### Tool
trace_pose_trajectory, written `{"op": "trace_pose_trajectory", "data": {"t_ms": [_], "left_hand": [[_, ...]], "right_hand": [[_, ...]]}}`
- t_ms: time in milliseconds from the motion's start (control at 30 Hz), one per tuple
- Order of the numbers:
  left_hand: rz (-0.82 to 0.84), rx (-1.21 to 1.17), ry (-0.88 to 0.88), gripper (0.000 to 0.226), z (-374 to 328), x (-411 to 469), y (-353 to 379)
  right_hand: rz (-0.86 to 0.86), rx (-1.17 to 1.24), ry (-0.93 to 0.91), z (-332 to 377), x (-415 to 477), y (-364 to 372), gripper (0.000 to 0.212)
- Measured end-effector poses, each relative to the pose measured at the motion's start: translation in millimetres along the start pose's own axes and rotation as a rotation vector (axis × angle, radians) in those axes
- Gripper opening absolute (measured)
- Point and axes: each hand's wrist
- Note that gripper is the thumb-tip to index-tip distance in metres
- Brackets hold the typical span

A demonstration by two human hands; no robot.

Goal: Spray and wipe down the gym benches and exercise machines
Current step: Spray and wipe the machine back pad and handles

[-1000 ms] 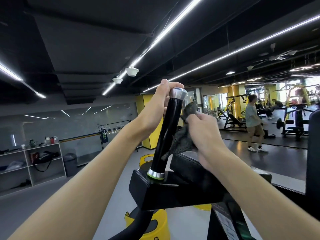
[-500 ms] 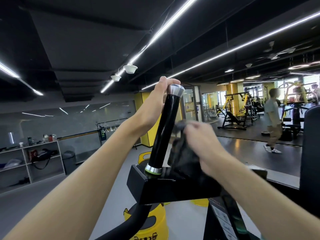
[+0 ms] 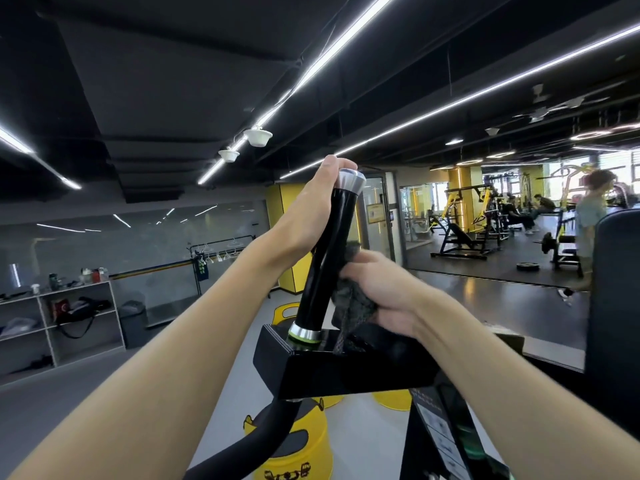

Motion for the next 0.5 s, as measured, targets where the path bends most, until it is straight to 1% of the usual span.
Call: {"op": "trace_pose_trajectory", "data": {"t_ms": [100,233,300,333,400,433,467,500], "left_hand": [[-0.021,0.02,0.012,0.05,-1,-1,3],[-0.06,0.065,-0.007,0.039,2,0,7],[-0.08,0.131,-0.009,0.039,3,1,10],[-0.097,0.165,-0.002,0.042,3,2,12],[-0.183,0.27,0.036,0.047,1,-3,24],[-0.275,0.391,0.108,0.044,1,-9,31],[-0.37,0.526,0.236,0.038,0,-18,41],[-0.409,0.609,0.375,0.034,1,-26,52]], "right_hand": [[-0.026,-0.091,0.041,-16,-7,14,0.028],[-0.031,-0.385,0.116,-23,-13,18,0.028],[-0.056,-0.471,0.151,-22,-22,17,0.03],[-0.114,-0.481,0.137,-21,-26,14,0.031],[-0.31,-0.443,0.052,-18,-33,5,0.032],[-0.417,-0.376,-0.002,-14,-37,-1,0.031],[-0.5,-0.287,-0.044,-10,-42,-8,0.03],[-0.546,-0.209,-0.073,-6,-46,-17,0.028]]}}
Point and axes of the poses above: each hand's wrist, its own x-axis towards the middle knuckle, its own y-axis out of the palm, z = x × y, and after that the axes turned 13 degrees about -x, right-handed
